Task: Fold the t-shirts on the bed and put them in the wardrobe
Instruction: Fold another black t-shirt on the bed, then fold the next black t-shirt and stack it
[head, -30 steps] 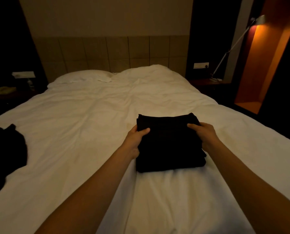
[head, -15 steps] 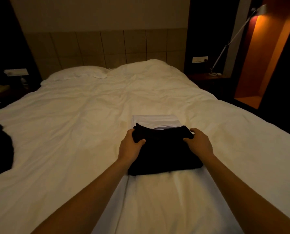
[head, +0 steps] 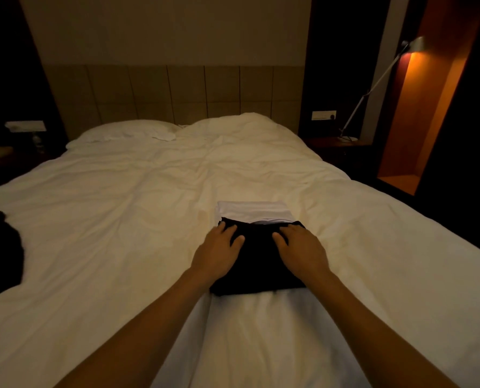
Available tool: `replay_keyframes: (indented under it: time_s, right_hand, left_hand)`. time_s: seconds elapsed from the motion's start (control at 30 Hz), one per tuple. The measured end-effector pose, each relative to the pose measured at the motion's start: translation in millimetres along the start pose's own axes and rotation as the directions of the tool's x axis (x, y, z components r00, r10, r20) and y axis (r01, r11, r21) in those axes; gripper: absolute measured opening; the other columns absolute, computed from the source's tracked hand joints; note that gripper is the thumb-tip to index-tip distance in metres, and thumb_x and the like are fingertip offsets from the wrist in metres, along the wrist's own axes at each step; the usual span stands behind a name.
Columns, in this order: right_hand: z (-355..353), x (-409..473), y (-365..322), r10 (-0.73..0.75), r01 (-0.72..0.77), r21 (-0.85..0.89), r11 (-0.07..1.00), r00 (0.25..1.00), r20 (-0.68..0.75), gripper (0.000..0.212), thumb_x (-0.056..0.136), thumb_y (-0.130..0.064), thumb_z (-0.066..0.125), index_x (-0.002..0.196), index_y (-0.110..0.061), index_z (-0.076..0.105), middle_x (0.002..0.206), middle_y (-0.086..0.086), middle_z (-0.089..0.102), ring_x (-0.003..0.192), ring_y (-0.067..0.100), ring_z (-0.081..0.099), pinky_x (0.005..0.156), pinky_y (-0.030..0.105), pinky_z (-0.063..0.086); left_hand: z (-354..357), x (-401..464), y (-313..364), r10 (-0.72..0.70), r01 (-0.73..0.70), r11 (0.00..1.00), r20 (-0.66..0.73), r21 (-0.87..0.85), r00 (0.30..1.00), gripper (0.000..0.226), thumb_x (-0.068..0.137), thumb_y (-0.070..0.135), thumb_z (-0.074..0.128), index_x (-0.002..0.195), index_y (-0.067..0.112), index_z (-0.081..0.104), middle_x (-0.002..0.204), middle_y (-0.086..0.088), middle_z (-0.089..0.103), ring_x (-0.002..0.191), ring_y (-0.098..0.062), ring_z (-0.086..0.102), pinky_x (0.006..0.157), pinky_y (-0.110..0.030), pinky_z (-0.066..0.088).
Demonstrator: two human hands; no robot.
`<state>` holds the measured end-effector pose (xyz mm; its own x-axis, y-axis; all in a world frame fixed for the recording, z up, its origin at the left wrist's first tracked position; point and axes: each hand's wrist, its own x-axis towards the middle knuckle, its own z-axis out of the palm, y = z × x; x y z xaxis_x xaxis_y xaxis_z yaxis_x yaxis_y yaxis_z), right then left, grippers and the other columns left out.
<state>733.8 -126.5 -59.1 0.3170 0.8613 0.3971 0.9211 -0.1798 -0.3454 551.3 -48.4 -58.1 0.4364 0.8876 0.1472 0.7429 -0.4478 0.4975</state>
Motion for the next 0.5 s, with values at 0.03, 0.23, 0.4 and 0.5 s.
replay_keyframes:
  time_s: [0.03, 0.23, 0.4, 0.5]
  right_hand:
    - [-5, -4, -12, -0.008, 0.01, 0.059, 0.998, 1.0, -0.028, 0.042, 0.101, -0.039, 0.035, 0.117, -0.016, 0.067, 0.115, 0.003, 0.066, 0.108, 0.023, 0.059, 0.09, 0.034, 0.046]
    - [-34, -34, -97, -0.057, 0.067, 0.286, 0.956, 0.997, -0.044, 0.045, 0.104, -0.035, 0.038, 0.144, -0.018, 0.049, 0.151, 0.002, 0.044, 0.141, 0.018, 0.036, 0.117, 0.034, 0.028]
    - [-36, -62, -180, -0.125, 0.145, 0.44, 0.886, 0.989, -0.074, 0.044, 0.104, -0.036, 0.038, 0.145, -0.021, 0.047, 0.151, -0.002, 0.044, 0.141, 0.011, 0.034, 0.118, 0.028, 0.024]
    - [-24, -81, -232, -0.158, 0.163, 0.497, 0.852, 0.986, -0.052, 0.044, 0.104, -0.036, 0.038, 0.146, -0.023, 0.045, 0.152, -0.004, 0.043, 0.141, 0.01, 0.033, 0.115, 0.024, 0.021]
  left_hand:
    - [-11, -7, 3, 0.001, -0.003, 1.0, -0.071, -0.024, 0.997, 0.053, 0.104, 0.048, 0.033, 0.151, 0.023, 0.035, 0.162, -0.003, 0.021, 0.148, -0.021, 0.02, 0.116, -0.038, 0.024]
    - [-78, -69, -6, 0.001, -0.025, 0.997, -0.291, -0.079, 0.957, 0.054, 0.102, 0.051, 0.028, 0.148, 0.028, 0.041, 0.16, 0.004, 0.027, 0.148, -0.013, 0.019, 0.119, -0.041, 0.023]
    - [-134, -136, -45, -0.083, 0.038, 0.993, -0.413, -0.116, 0.907, 0.056, 0.1, 0.053, 0.026, 0.147, 0.029, 0.042, 0.157, 0.007, 0.032, 0.146, -0.011, 0.023, 0.118, -0.036, 0.02]
    - [-162, -173, -83, -0.137, 0.094, 0.989, -0.447, -0.118, 0.884, 0.067, 0.093, 0.059, 0.019, 0.147, 0.027, 0.043, 0.157, 0.005, 0.034, 0.146, -0.013, 0.025, 0.118, -0.034, 0.019]
